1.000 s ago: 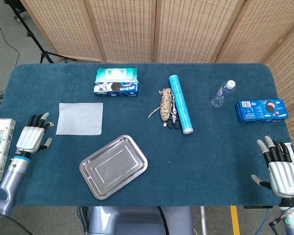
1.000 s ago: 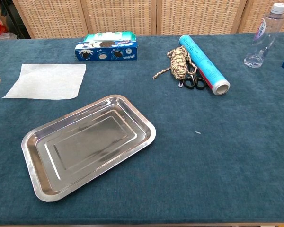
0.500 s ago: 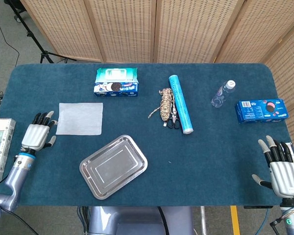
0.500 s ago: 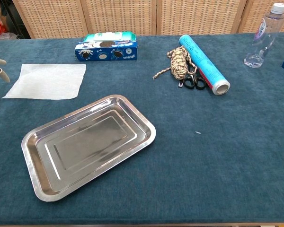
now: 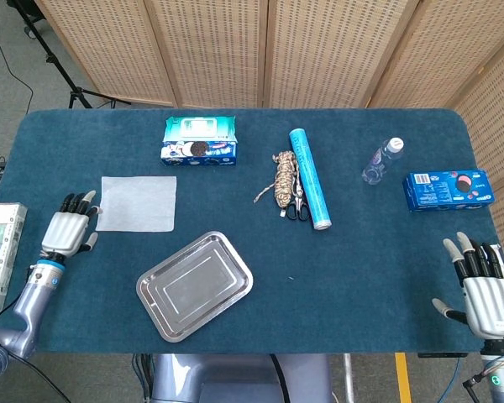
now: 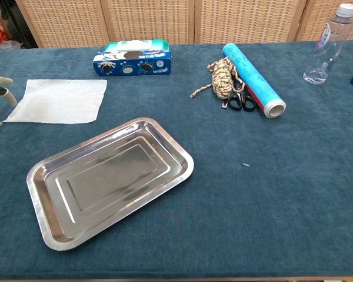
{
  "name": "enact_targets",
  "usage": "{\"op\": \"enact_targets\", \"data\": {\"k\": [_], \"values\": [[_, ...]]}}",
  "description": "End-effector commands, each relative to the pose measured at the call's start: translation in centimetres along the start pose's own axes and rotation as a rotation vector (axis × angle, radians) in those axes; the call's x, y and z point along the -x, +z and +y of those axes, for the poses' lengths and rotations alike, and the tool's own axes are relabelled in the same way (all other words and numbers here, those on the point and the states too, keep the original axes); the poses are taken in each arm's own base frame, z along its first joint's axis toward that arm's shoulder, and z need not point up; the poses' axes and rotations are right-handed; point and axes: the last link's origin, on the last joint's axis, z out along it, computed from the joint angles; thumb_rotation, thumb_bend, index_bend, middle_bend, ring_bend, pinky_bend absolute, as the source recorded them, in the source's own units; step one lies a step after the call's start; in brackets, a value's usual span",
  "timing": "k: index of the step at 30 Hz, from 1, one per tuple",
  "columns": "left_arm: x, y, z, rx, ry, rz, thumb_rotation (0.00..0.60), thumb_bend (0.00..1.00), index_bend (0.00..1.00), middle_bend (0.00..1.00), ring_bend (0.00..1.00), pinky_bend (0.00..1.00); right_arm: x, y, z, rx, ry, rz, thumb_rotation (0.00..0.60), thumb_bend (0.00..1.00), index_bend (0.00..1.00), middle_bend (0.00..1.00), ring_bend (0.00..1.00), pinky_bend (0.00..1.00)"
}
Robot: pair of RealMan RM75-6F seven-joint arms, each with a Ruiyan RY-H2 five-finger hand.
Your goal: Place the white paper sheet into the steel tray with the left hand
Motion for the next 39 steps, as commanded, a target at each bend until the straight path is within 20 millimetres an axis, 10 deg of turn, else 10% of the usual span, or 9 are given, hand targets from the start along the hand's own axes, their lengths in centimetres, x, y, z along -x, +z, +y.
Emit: {"op": "enact_targets", "data": {"k": [1, 13, 39], "values": [[0.3, 0.5, 0.4, 0.001, 0.009, -0.006, 0.551, 0.41, 0.31, 0.00, 0.00, 0.00, 0.0, 0.0, 0.0, 0.000, 0.001, 0.001, 0.600, 0.00, 0.04, 0.00, 0.00, 0.00], [0.8, 1.4, 1.1, 0.003, 0.009, 0.004, 0.588, 0.42, 0.33, 0.00, 0.00, 0.00, 0.0, 0.0, 0.0, -0.002, 0.003, 0.001, 0.600, 0.00, 0.04, 0.00, 0.00, 0.00], [-1.3, 2.0, 1.0, -0.010, -0.004, 0.113, 0.600, 0.46, 0.72, 0.00, 0.00, 0.00, 0.0, -0.1, -0.1, -0.010, 0.006, 0.000, 0.600, 0.00, 0.04, 0.00, 0.00, 0.00]]}}
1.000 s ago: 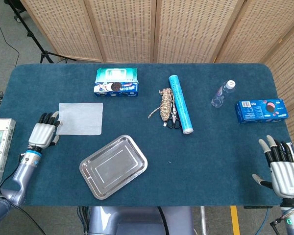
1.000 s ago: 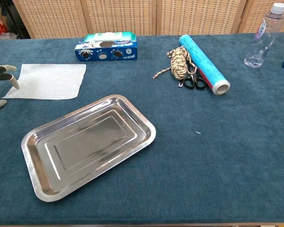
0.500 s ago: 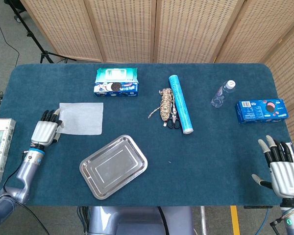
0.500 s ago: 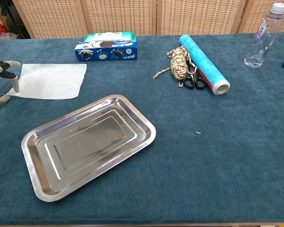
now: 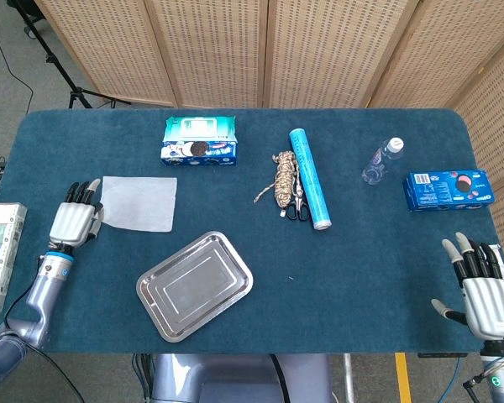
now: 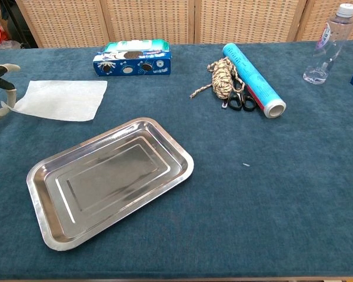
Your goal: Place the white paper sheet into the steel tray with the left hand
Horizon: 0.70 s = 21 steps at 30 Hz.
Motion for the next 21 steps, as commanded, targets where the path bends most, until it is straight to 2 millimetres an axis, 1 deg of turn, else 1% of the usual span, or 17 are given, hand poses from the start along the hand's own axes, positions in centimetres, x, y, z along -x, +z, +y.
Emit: {"op": "enact_targets", "data": {"k": [1, 3, 5, 7, 13, 21], "values": [[-0.5, 0.0, -0.1, 0.004, 0.003, 0.019, 0.600, 0.46, 0.72, 0.00, 0.00, 0.00, 0.0, 0.0, 0.0, 0.000, 0.000, 0.001, 0.600, 0.00, 0.04, 0.00, 0.00, 0.00], [-1.3, 0.0, 0.1, 0.012, -0.004, 0.050, 0.600, 0.46, 0.73, 0.00, 0.00, 0.00, 0.0, 0.0, 0.0, 0.002, 0.001, 0.001, 0.600, 0.00, 0.04, 0.00, 0.00, 0.00], [-2.6, 0.1, 0.7, 0.035, -0.018, 0.101, 0.600, 0.46, 0.74, 0.00, 0.00, 0.00, 0.0, 0.0, 0.0, 0.000, 0.000, -0.001, 0.600, 0.00, 0.04, 0.00, 0.00, 0.00], [-3.4, 0.1, 1.2, 0.051, -0.024, 0.121, 0.600, 0.46, 0.74, 0.00, 0.00, 0.00, 0.0, 0.0, 0.0, 0.000, -0.001, -0.001, 0.600, 0.00, 0.04, 0.00, 0.00, 0.00], [-6.0, -0.7, 3.9, 0.123, -0.086, 0.179, 0.600, 0.46, 0.75, 0.00, 0.00, 0.00, -0.1, -0.1, 0.0, -0.002, 0.002, 0.004, 0.600, 0.00, 0.04, 0.00, 0.00, 0.00], [-9.4, -1.9, 6.7, 0.170, -0.119, 0.237, 0.600, 0.46, 0.78, 0.00, 0.00, 0.00, -0.2, -0.2, 0.1, -0.002, 0.008, 0.012, 0.600, 0.00, 0.04, 0.00, 0.00, 0.00]]}}
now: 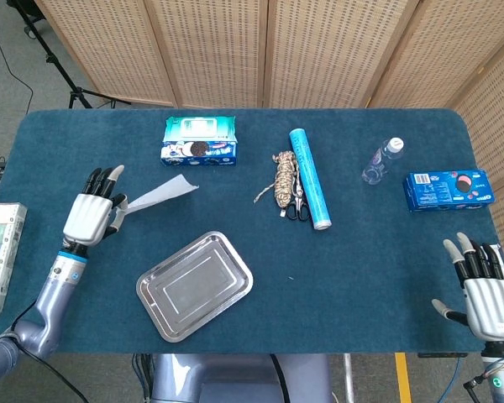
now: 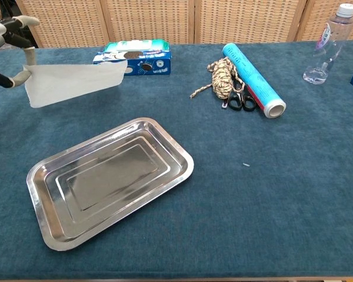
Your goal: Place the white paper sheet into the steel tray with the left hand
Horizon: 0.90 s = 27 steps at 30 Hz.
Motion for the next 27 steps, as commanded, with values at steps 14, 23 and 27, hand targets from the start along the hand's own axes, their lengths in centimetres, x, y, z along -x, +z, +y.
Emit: {"op": "enact_targets", "data": {"k": [14, 23, 27], "values": [[-5.3, -1.7, 9.3, 0.161, -0.103, 0.043, 0.600, 0.46, 0.79, 0.00, 0.00, 0.00, -0.4, -0.3, 0.2, 0.005, 0.010, 0.011, 0.600, 0.00, 0.04, 0.00, 0.00, 0.00], [-5.9, -5.1, 11.7, 0.137, -0.084, -0.033, 0.600, 0.46, 0.79, 0.00, 0.00, 0.00, -1.1, -0.9, 0.8, 0.019, 0.034, 0.040, 0.600, 0.00, 0.04, 0.00, 0.00, 0.00], [-6.4, -6.2, 11.3, 0.120, -0.073, -0.057, 0.600, 0.46, 0.79, 0.00, 0.00, 0.00, -1.2, -1.1, 0.7, 0.014, 0.038, 0.042, 0.600, 0.00, 0.04, 0.00, 0.00, 0.00]]}}
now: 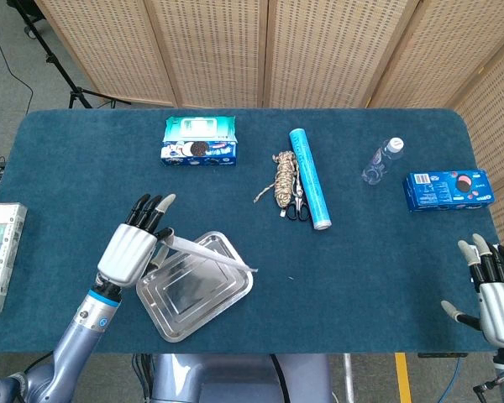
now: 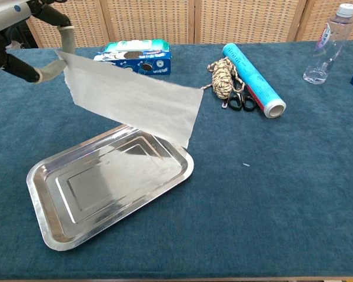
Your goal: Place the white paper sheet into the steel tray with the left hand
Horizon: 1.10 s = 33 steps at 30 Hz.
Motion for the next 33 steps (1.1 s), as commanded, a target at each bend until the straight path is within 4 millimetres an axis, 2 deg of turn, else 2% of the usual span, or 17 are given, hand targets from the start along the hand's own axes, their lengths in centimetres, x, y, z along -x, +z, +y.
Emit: {"op": "enact_targets", "data": {"k": [1, 6, 16, 23, 29, 33], "values": [[-0.2, -1.1, -0.5, -0.028, 0.011, -0.029, 0.600, 0.46, 0.79, 0.00, 0.00, 0.00, 0.0, -0.1, -0.1, -0.002, 0.000, 0.000, 0.600, 0.00, 0.04, 0.00, 0.00, 0.00], [-0.1, -1.7, -1.0, -0.054, 0.039, -0.076, 0.600, 0.47, 0.79, 0.00, 0.00, 0.00, 0.1, -0.2, -0.2, -0.003, -0.003, 0.000, 0.600, 0.00, 0.04, 0.00, 0.00, 0.00], [-0.2, -1.2, -2.1, -0.108, 0.091, -0.096, 0.600, 0.47, 0.81, 0.00, 0.00, 0.00, 0.2, 0.0, -0.1, -0.001, -0.003, -0.003, 0.600, 0.00, 0.04, 0.00, 0.00, 0.00], [0.4, -2.0, -1.0, -0.078, 0.082, -0.172, 0.600, 0.47, 0.81, 0.00, 0.00, 0.00, 0.0, 0.0, -0.1, 0.000, 0.002, 0.000, 0.600, 0.00, 0.04, 0.00, 0.00, 0.00], [0.6, -2.7, 0.5, -0.064, -0.009, -0.265, 0.600, 0.47, 0.81, 0.00, 0.00, 0.00, -0.1, 0.0, -0.1, 0.000, 0.007, 0.004, 0.600, 0.00, 0.04, 0.00, 0.00, 0.00], [0.7, -2.6, 0.6, -0.076, -0.005, -0.298, 0.600, 0.47, 0.82, 0.00, 0.00, 0.00, -0.2, -0.1, 0.0, 0.003, 0.011, 0.009, 0.600, 0.00, 0.04, 0.00, 0.00, 0.00]]}}
